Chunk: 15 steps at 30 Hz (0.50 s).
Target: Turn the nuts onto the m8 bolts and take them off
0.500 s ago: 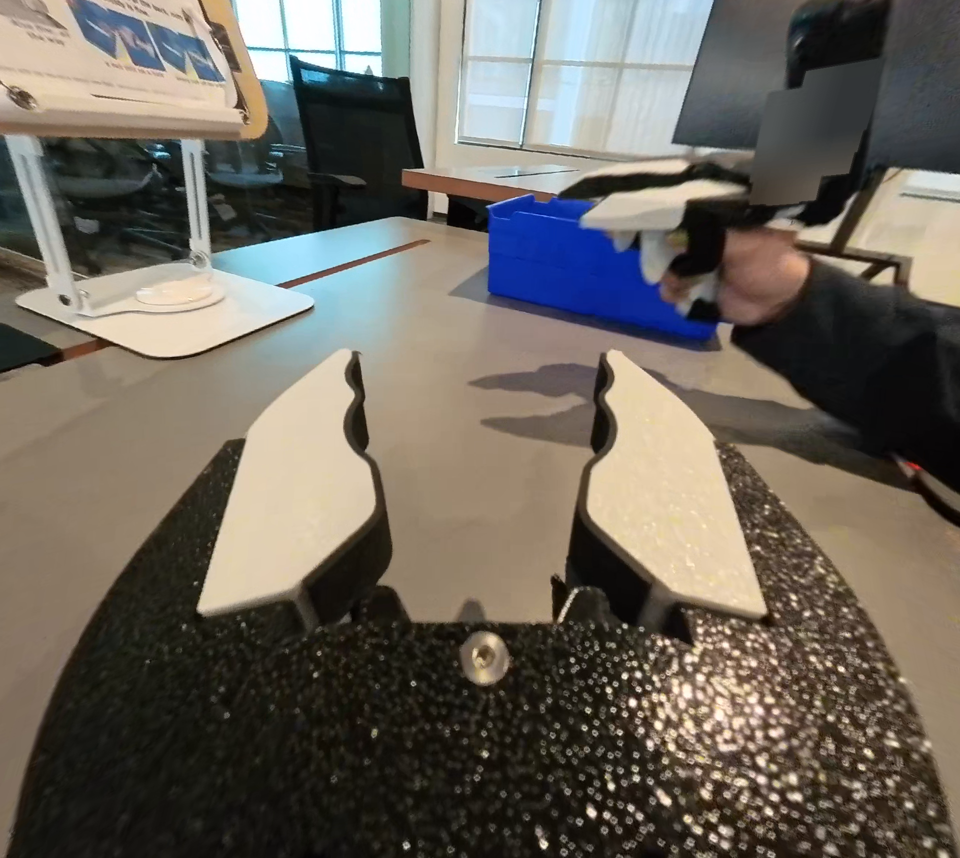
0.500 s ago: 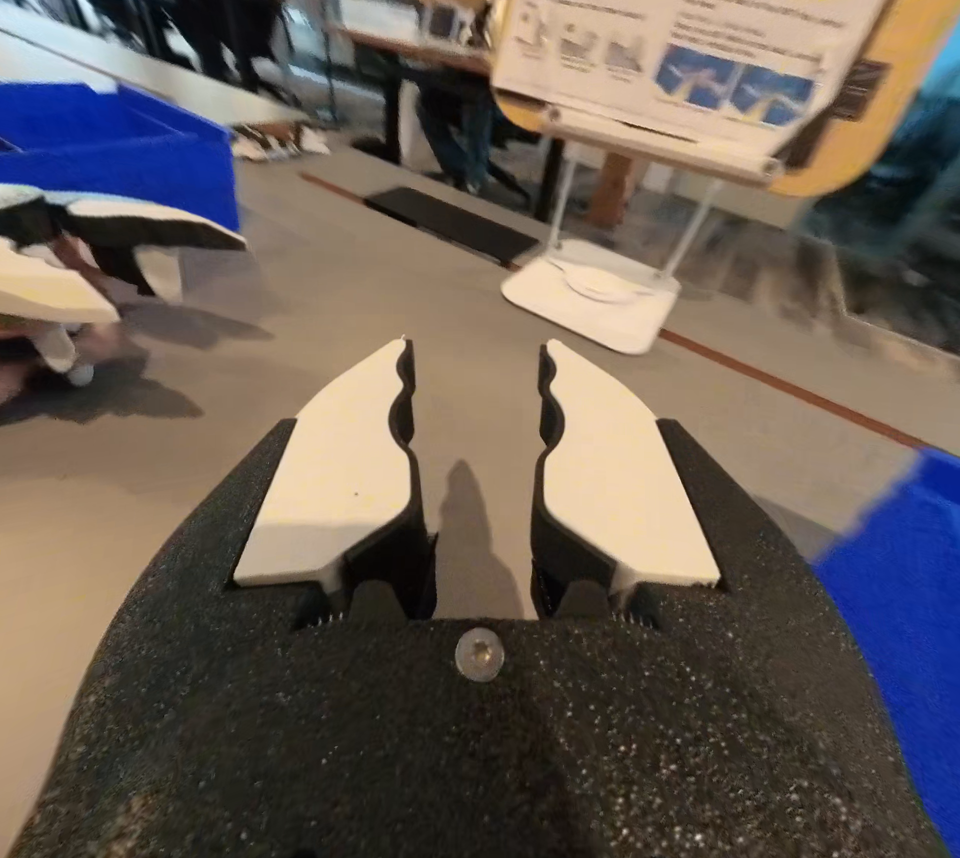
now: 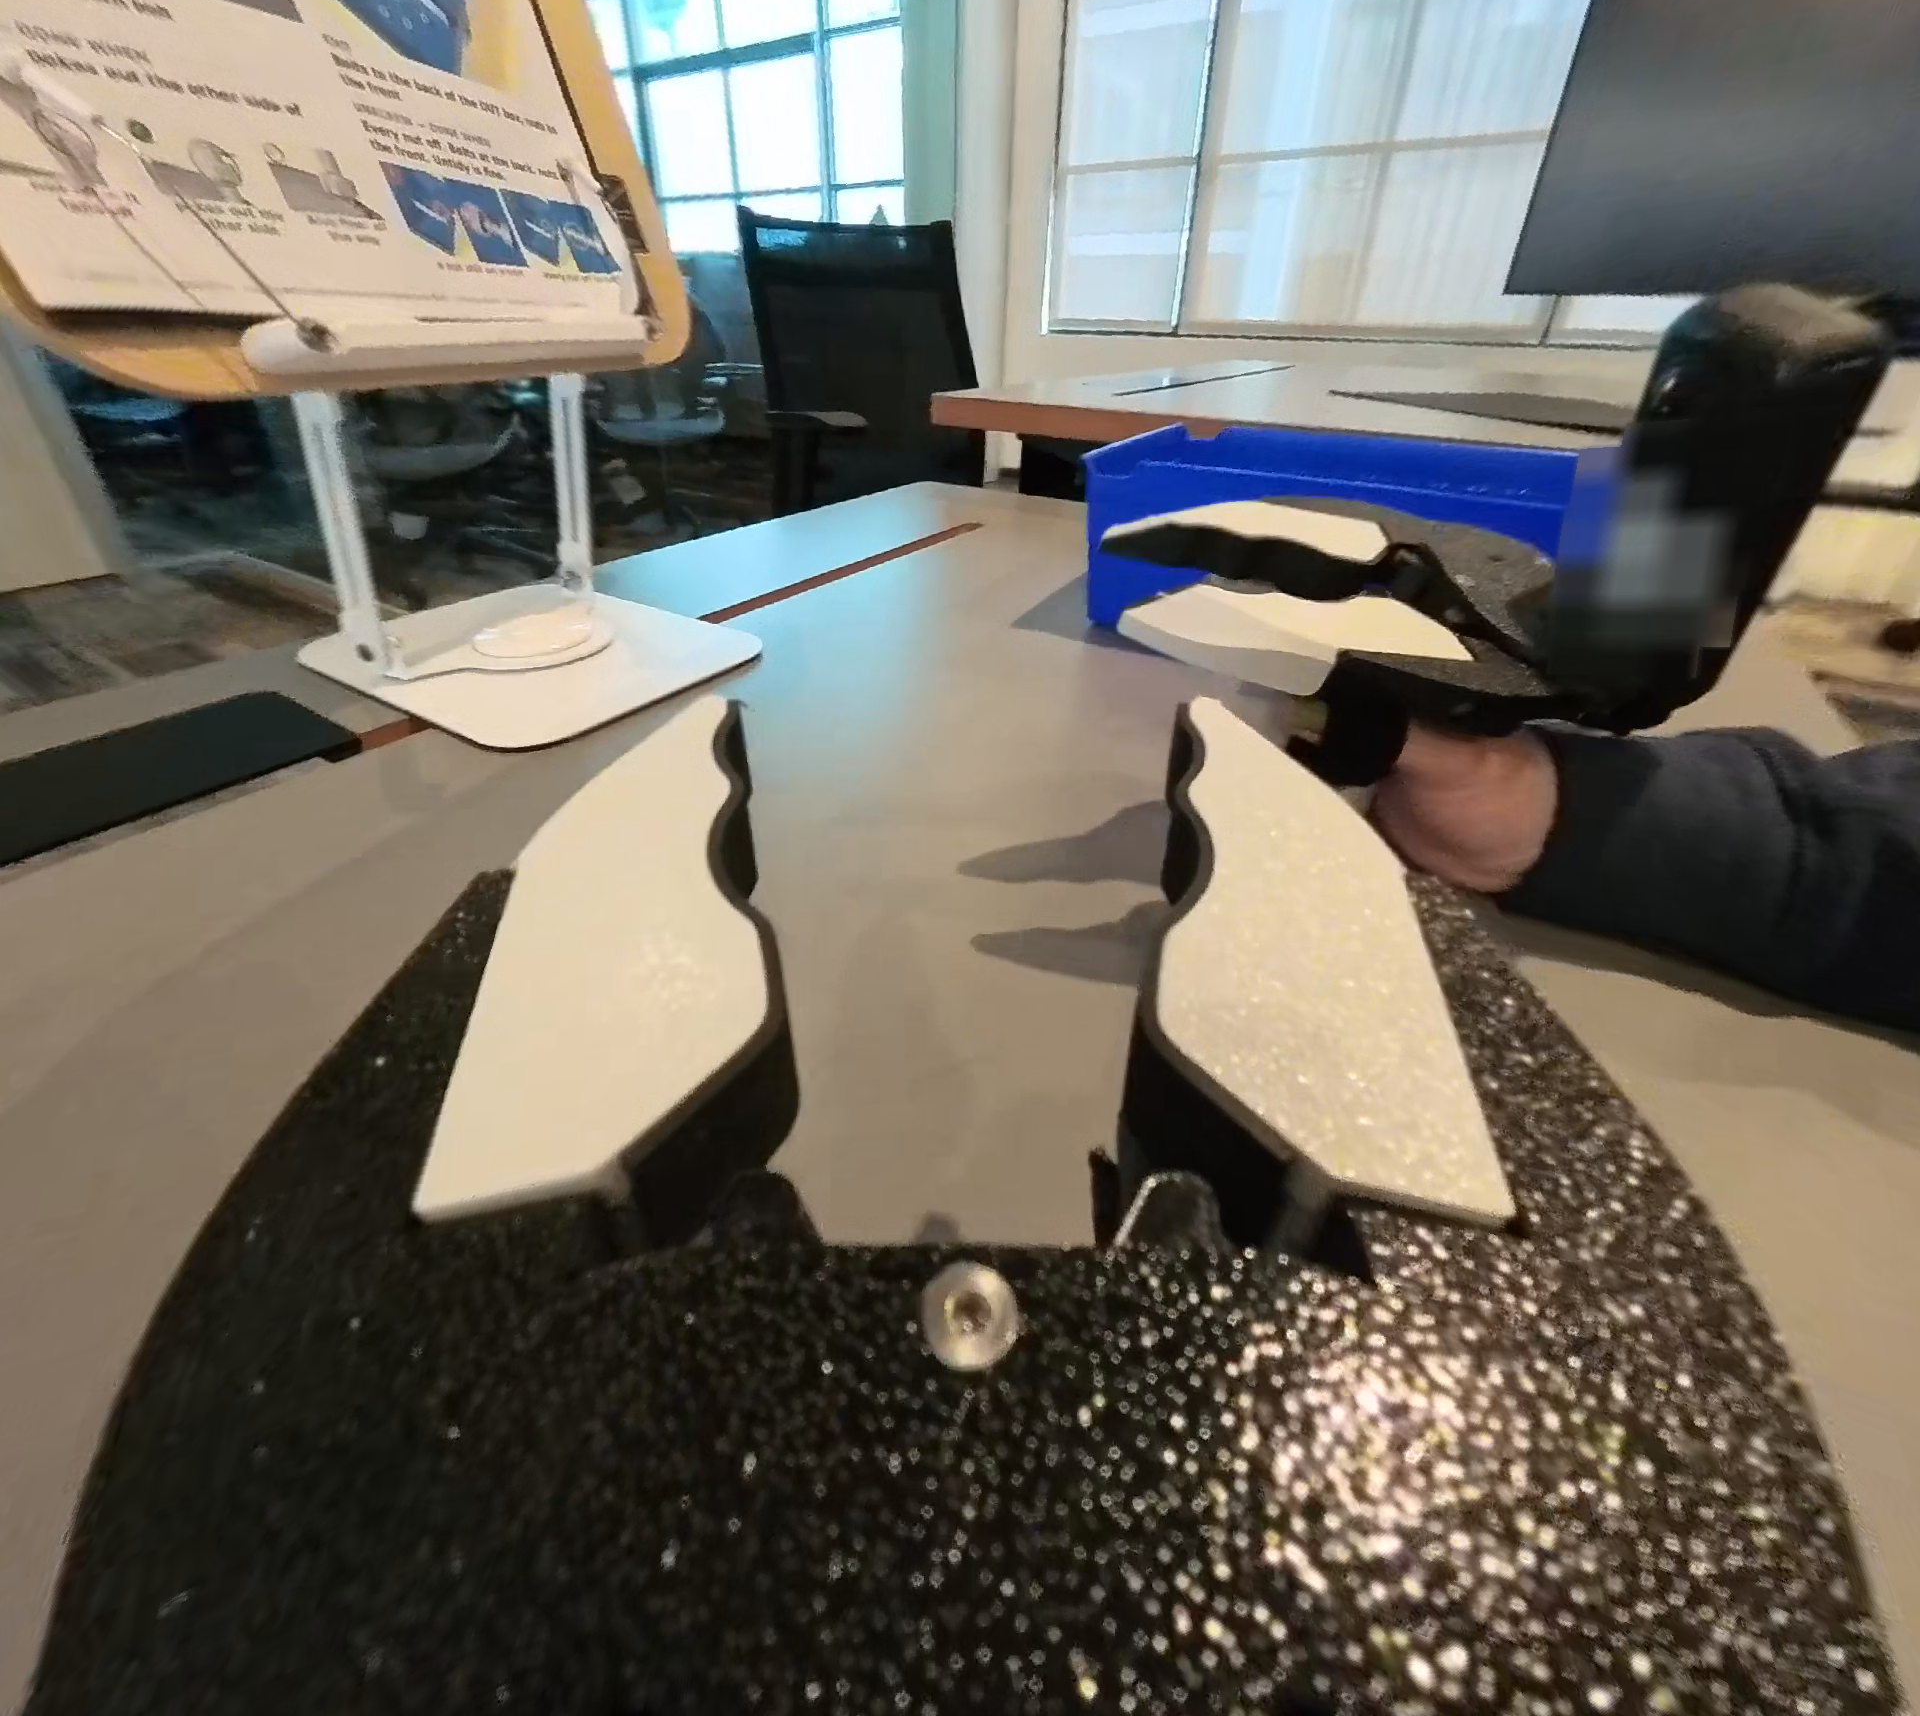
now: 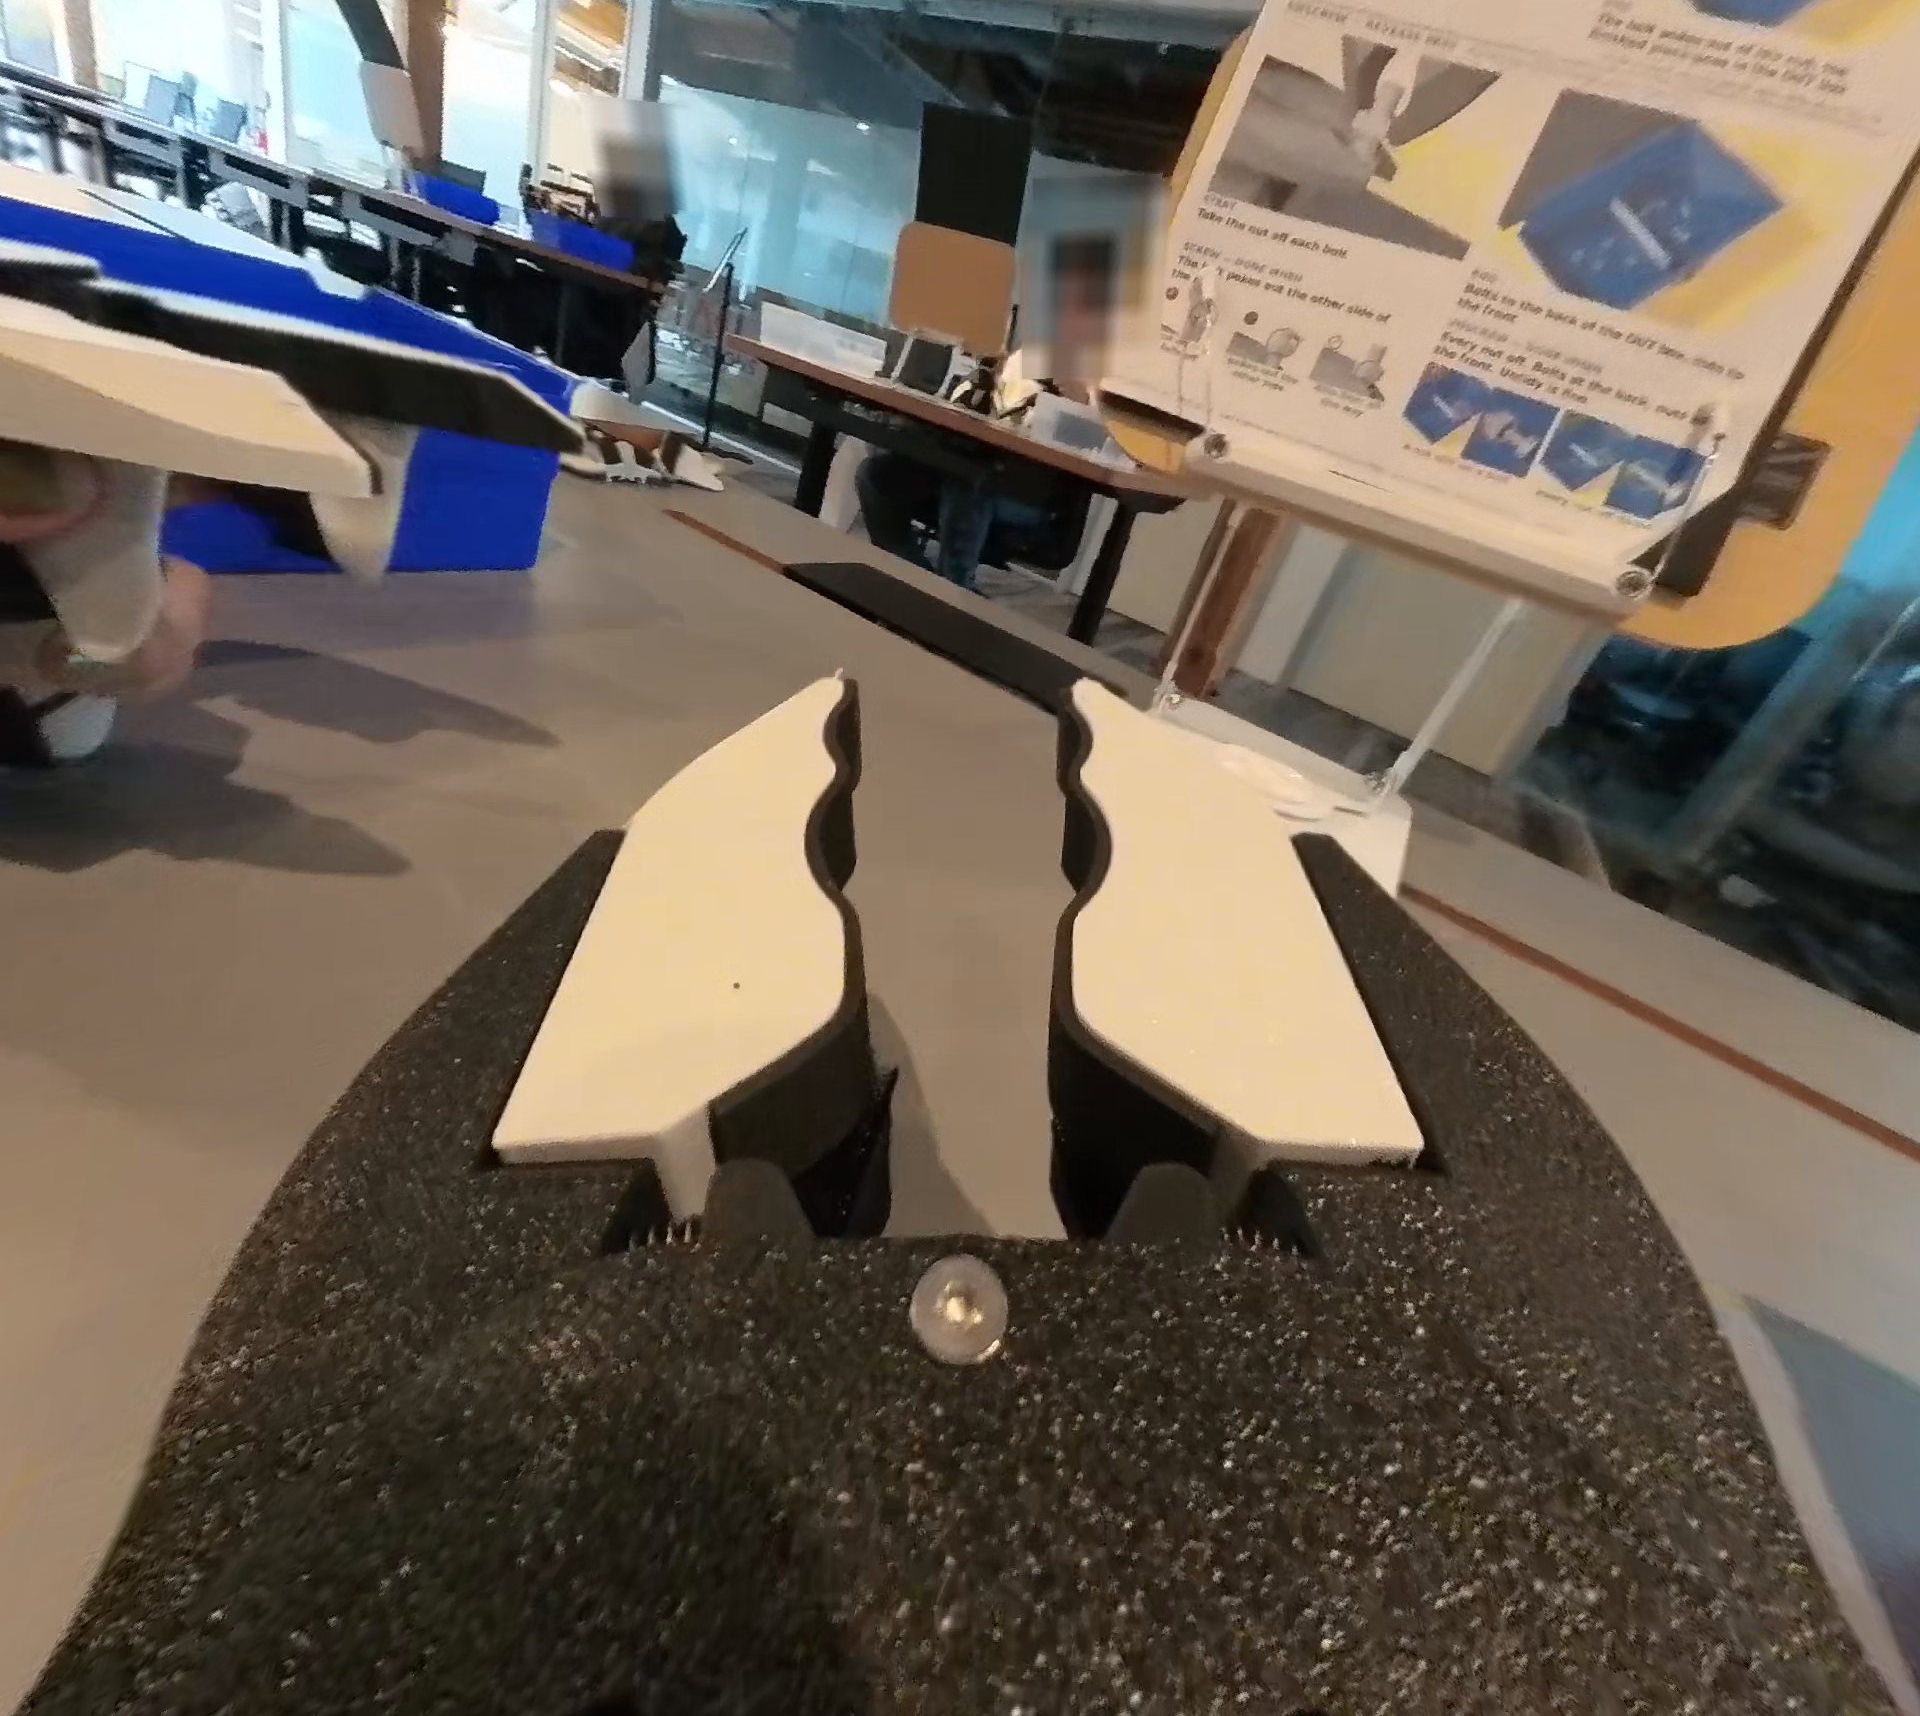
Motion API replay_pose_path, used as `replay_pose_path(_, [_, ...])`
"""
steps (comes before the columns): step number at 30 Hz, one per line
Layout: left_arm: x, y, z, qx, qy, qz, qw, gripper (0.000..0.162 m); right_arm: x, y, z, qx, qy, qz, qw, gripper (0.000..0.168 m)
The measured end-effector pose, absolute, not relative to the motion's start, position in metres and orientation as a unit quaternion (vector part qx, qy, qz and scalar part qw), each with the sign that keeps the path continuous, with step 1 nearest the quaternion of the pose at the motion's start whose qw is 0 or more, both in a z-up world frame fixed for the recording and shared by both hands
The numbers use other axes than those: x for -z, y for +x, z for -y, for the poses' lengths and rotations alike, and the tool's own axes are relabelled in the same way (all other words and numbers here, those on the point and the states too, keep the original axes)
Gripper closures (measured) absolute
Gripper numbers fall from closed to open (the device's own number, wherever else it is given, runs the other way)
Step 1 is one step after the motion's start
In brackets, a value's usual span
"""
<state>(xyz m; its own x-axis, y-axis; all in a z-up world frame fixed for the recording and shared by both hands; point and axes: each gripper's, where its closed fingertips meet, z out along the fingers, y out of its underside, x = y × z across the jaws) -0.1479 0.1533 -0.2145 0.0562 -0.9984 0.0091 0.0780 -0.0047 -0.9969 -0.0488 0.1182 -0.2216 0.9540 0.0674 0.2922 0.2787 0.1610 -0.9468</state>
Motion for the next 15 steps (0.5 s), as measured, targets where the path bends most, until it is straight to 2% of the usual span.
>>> replay_pose_path(4, [0.216,-0.159,-0.173,0.397,-0.541,-0.472,0.572,0.091,0.222,-0.049,-0.118,0.058,-0.645,0.134,0.750,0.135])
replay_pose_path(6, [0.204,-0.177,-0.192,0.323,-0.570,-0.451,0.606,0.108,0.223,-0.051,-0.119,0.059,-0.646,0.140,0.748,0.135])
replay_pose_path(7, [0.193,-0.191,-0.200,0.290,-0.585,-0.429,0.624,0.109,0.223,-0.051,-0.119,0.060,-0.647,0.143,0.746,0.135])
replay_pose_path(9, [0.173,-0.224,-0.207,0.254,-0.615,-0.384,0.641,0.105,0.224,-0.053,-0.119,0.063,-0.648,0.147,0.745,0.136])
replay_pose_path(11, [0.167,-0.251,-0.209,0.230,-0.656,-0.367,0.618,0.099,0.224,-0.052,-0.119,0.064,-0.647,0.147,0.746,0.136])
replay_pose_path(14, [0.187,-0.296,-0.228,0.137,-0.762,-0.360,0.520,0.087,0.222,-0.051,-0.118,0.061,-0.643,0.140,0.750,0.136])
replay_pose_path(15, [0.195,-0.312,-0.234,0.116,-0.797,-0.342,0.484,0.074,0.221,-0.050,-0.117,0.058,-0.642,0.137,0.752,0.136])
